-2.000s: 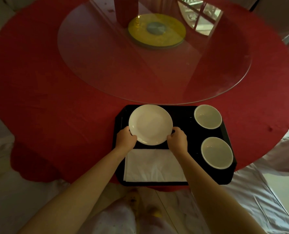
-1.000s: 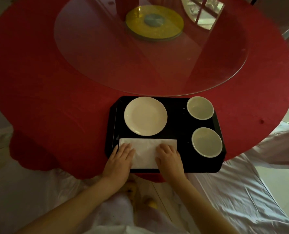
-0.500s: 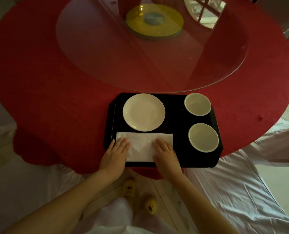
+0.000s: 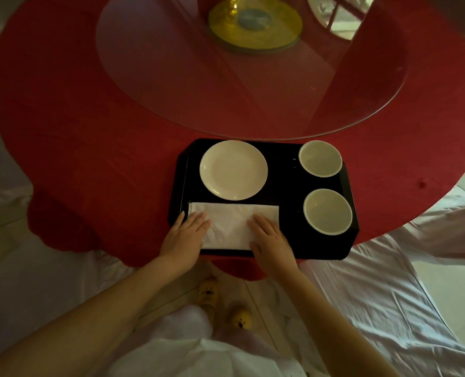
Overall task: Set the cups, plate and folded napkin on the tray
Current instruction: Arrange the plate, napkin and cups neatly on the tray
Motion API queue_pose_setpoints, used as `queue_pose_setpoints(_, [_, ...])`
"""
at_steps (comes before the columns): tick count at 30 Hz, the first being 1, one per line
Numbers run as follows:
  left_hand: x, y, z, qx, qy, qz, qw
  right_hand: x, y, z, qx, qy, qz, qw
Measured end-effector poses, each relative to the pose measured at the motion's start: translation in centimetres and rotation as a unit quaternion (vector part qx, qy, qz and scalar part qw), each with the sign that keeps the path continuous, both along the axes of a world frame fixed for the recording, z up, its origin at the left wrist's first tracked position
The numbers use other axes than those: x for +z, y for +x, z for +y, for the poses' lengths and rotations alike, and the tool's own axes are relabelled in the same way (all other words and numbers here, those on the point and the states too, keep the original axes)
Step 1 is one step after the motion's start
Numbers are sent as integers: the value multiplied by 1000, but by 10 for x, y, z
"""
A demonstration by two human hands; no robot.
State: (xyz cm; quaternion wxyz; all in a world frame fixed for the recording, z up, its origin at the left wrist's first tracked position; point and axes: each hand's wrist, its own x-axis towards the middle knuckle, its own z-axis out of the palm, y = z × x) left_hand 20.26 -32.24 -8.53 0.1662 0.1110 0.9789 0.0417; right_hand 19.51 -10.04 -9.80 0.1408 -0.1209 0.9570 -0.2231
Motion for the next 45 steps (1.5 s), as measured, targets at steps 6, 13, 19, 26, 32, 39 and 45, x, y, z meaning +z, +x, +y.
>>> queue_pose_setpoints(6, [1, 3, 2, 11, 25, -1, 1000, 2, 3, -2, 9, 30, 8, 999])
queue_pose_setpoints(13, [0, 17, 29, -46, 104, -49, 992, 4, 16, -5, 4, 49, 0, 999])
queue_pose_setpoints(19, [16, -3, 48, -33, 143, -1, 989, 31, 1, 12, -8, -6, 81, 997])
queue_pose_setpoints(26, [33, -59, 129, -1, 283, -50, 958, 67, -32, 101, -272, -76, 157, 946])
queue_pose_setpoints(32, [31, -78, 163, 35, 318, -96, 943, 59, -38, 144, -321, -104, 23, 941])
queue_pose_setpoints(39, [32, -73, 169, 34, 353, -76, 932, 52, -21, 140, -324, -143, 23, 935])
queue_pose_setpoints(45, [34, -66, 173, 28, 350, -85, 932, 46, -8, 146, -318, -170, 30, 932])
